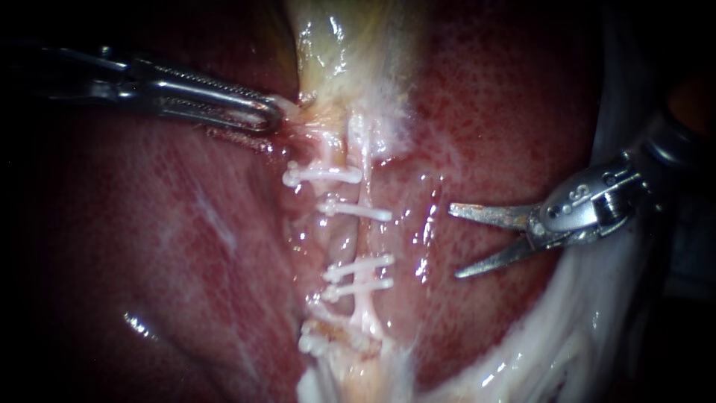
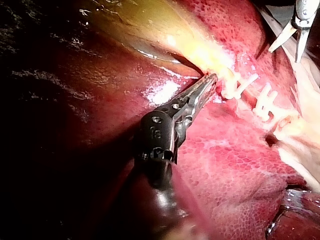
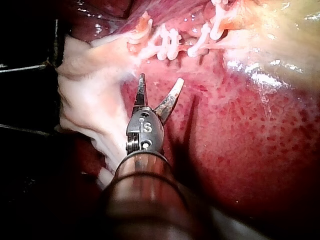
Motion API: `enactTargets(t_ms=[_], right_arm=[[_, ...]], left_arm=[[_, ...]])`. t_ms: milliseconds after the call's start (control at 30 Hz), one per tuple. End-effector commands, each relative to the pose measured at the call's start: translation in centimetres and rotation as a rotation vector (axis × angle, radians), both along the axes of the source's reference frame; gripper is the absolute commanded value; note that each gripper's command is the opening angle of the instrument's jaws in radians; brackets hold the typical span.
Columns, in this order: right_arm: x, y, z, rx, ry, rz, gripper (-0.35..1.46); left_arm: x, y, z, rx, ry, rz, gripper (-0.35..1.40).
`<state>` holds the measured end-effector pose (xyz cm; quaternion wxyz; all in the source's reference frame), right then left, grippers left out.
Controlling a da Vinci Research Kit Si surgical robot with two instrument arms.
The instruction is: Go to the cutting position right tube
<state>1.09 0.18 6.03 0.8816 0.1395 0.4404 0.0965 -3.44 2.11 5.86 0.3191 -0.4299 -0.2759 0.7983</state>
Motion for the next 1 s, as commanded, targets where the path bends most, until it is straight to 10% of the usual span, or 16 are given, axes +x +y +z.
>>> enactTargets(t_ms=[33,367,1000], right_arm=[[0.01,0.0,0.0,-0.001,-0.001,0.0,1.45],[0.06,0.0,0.0,0.014,0.012,-0.015,1.45],[0.75,-0.02,0.23,0.391,0.033,-0.02,1.43]], left_arm=[[0.02,0.01,-0.03,0.002,-0.002,0.002,-0.35],[0.45,0.27,-0.63,-0.026,0.001,-0.044,-0.35],[0.45,0.21,-0.89,-0.042,-0.006,-0.044,-0.35]])
